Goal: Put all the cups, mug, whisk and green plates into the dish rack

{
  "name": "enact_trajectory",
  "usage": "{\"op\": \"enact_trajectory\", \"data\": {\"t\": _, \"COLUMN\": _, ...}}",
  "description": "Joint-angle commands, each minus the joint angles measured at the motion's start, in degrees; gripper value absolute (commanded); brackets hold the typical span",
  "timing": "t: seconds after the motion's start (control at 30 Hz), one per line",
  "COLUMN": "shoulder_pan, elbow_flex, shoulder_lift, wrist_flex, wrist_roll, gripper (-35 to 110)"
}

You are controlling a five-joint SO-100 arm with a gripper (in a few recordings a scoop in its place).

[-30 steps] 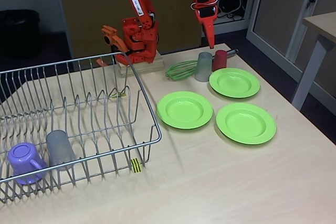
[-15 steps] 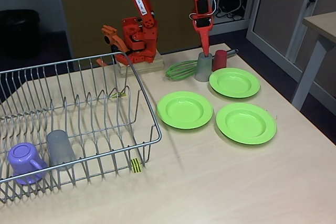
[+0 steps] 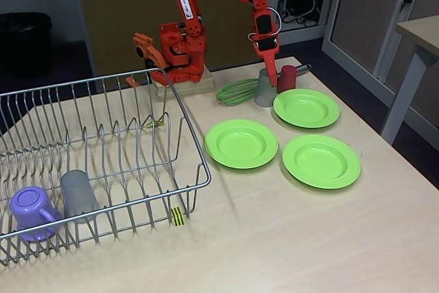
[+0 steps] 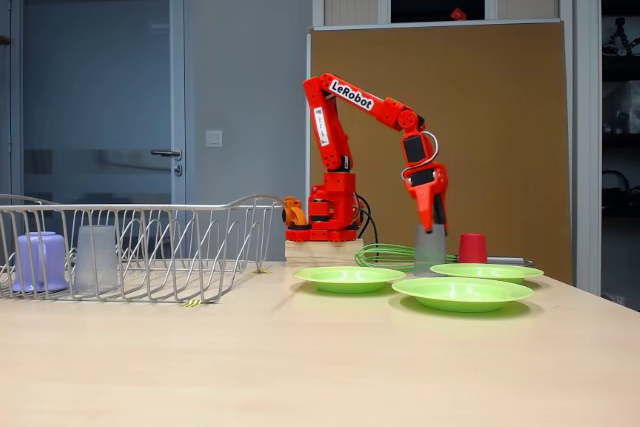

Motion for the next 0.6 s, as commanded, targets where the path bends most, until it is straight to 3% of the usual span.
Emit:
{"op": "enact_trajectory", "data": {"t": 0.0, "shoulder_pan": 0.97, "elbow_flex": 0.62, "shoulder_lift": 0.35, "wrist_flex": 0.18, "wrist_roll": -1.93, "gripper": 35}}
{"op": "enact_trajectory", "data": {"t": 0.3, "shoulder_pan": 3.87, "elbow_flex": 0.0, "shoulder_lift": -0.26, "wrist_flex": 1.14, "wrist_roll": -5.98, "gripper": 17}}
{"op": "enact_trajectory", "data": {"t": 0.57, "shoulder_pan": 4.13, "elbow_flex": -1.58, "shoulder_lift": -2.02, "wrist_flex": 0.7, "wrist_roll": -8.35, "gripper": 38}}
